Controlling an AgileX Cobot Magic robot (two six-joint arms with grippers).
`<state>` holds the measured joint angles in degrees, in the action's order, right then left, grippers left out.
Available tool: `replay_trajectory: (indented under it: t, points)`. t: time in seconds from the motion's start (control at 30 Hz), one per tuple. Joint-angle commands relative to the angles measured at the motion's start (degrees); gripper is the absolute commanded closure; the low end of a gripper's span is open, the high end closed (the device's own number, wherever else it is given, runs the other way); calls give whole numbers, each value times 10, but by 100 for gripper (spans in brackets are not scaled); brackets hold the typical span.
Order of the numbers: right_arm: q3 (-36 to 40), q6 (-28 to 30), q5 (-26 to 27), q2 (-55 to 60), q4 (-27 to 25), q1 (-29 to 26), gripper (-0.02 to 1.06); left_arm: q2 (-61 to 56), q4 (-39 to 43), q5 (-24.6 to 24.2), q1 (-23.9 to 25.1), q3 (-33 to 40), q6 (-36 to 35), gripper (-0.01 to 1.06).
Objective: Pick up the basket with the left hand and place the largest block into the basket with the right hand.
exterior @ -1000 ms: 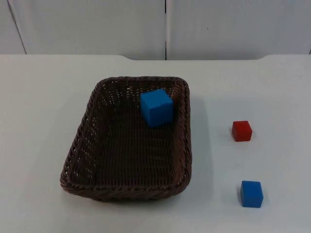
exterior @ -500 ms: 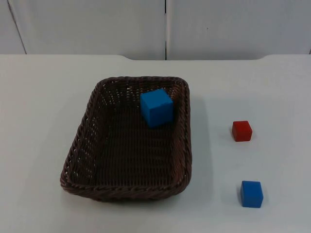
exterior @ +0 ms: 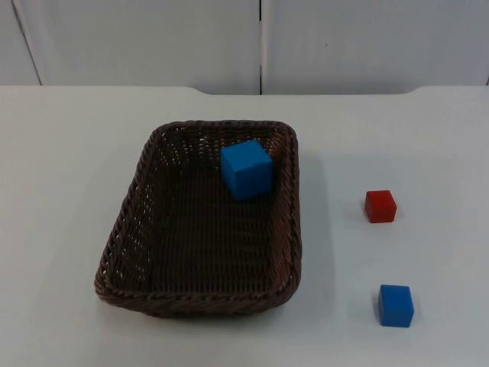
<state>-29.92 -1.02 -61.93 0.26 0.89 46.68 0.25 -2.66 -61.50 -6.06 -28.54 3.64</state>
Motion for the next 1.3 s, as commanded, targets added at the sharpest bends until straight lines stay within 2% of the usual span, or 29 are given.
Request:
replay_trajectory:
  t: [0.0, 0.1, 0.13, 0.2, 1.27]
  points:
    - [4, 0, 1, -3, -1, -2, 23, -3, 2, 0, 1, 2, -6, 25]
    - [4, 0, 1, -3, -1, -2, 6, -3, 2, 0, 1, 2, -6, 12]
    - [4, 0, 1, -3, -1, -2, 6, -3, 2, 0, 1, 2, -6, 12]
    - [4, 0, 1, -3, -1, -2, -1, -3, 2, 0, 1, 2, -6, 1]
    - [3, -1, 2, -3, 0, -3, -1, -3, 2, 0, 1, 2, -6, 0]
